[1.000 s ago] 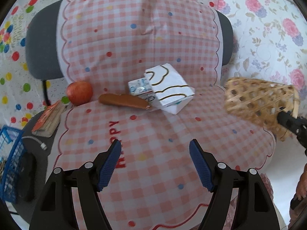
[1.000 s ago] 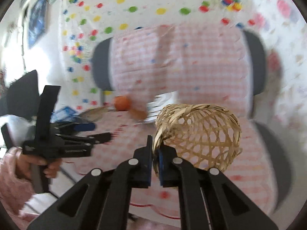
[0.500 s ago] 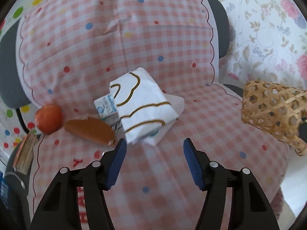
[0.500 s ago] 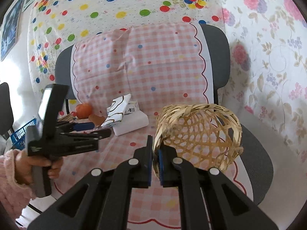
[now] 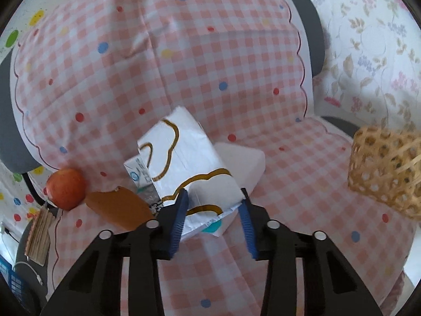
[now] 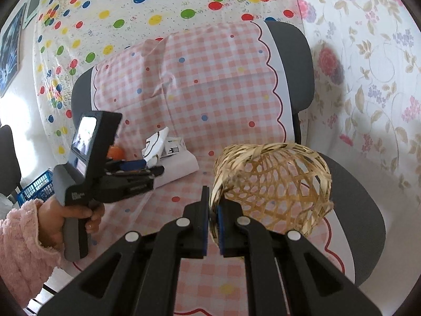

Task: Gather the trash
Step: 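Grasp the white paper packet with the left gripper while the right lifts the basket, then carry the paper with the left gripper while the right carries the basket to the bin, then open both grippers over the bin, dropping basket and paper, then move both grippers back toward the items on the chair, then grasp the thin blue plastic strip with the right gripper, then grasp the brown leather sheath with the left gripper while the right holds the strip, then carry the sheath with the left gripper while the right carries the strip to the bin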

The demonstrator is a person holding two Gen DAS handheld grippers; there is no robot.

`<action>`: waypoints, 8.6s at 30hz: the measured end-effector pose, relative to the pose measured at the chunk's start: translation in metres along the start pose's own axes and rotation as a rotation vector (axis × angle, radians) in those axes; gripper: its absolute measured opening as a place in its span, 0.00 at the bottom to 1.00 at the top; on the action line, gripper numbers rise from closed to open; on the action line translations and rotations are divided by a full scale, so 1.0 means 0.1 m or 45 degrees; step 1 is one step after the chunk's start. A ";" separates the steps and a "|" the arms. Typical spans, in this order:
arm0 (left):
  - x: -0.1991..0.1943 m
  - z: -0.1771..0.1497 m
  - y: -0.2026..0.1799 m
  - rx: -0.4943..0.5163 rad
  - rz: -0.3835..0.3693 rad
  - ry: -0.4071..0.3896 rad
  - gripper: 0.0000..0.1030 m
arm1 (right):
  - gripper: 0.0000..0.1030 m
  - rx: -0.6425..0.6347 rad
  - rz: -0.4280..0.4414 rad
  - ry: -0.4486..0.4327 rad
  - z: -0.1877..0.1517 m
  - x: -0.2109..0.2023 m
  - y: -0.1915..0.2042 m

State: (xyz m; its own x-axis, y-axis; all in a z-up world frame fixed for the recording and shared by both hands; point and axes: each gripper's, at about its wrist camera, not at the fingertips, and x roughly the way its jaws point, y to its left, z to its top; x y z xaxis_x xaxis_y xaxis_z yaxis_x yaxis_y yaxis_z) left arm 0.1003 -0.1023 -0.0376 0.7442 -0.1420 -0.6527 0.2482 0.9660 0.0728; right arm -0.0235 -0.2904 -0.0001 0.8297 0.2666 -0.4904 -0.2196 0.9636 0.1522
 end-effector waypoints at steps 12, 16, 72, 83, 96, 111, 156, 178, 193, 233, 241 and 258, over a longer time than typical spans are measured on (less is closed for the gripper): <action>-1.11 0.17 0.35 -0.101 -0.211 -0.273 0.02 | 0.05 -0.032 -0.025 -0.028 0.05 -0.20 0.17; -1.40 0.00 0.33 -0.099 -0.255 -0.307 0.02 | 0.05 -0.025 -0.020 -0.032 0.06 -0.29 0.24; -1.43 -1.49 -2.18 0.402 -0.879 0.064 0.05 | 0.06 0.316 -0.508 0.331 -1.61 -1.73 -0.48; -1.36 -1.36 -2.16 0.354 -0.859 0.058 0.41 | 0.30 0.354 -0.544 0.332 -1.64 -1.67 -0.73; -1.47 -1.24 -1.81 0.270 -0.808 0.002 0.41 | 0.53 0.295 -0.525 0.481 -1.51 -1.60 -0.66; -1.45 -1.15 -1.53 0.190 -0.757 -0.016 0.41 | 0.53 0.282 -0.509 0.467 -1.39 -1.65 -0.52; -0.87 -0.67 1.57 -0.353 0.148 0.018 0.72 | 0.37 0.063 0.102 0.222 0.31 0.92 0.92; -0.58 -0.65 1.54 -0.358 0.058 0.071 0.72 | 0.02 0.466 0.205 0.422 0.33 1.99 0.87; -0.32 -0.43 1.25 -0.342 0.027 0.132 0.72 | 0.01 -0.079 -0.047 0.101 0.43 0.82 0.95; -0.73 -1.10 0.81 -0.229 -0.218 0.246 0.43 | 0.01 -0.131 -0.062 0.065 0.02 0.31 0.90; -0.97 -1.29 0.78 -0.191 -0.165 0.201 0.63 | 0.01 -0.151 -0.059 0.062 -0.11 0.09 1.01; -0.63 -1.11 0.70 -0.295 0.010 0.182 0.67 | 0.01 -0.121 -0.064 0.053 -0.17 -0.08 0.91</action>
State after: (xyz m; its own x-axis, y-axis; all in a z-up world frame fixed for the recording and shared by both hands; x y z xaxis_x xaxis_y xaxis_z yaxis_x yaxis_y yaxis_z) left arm 0.0019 -0.0013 -0.0752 0.6462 -0.1181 -0.7540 0.0819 0.9930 -0.0854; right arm -0.0587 -0.2042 0.0031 0.8192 0.2164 -0.5312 -0.2276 0.9727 0.0452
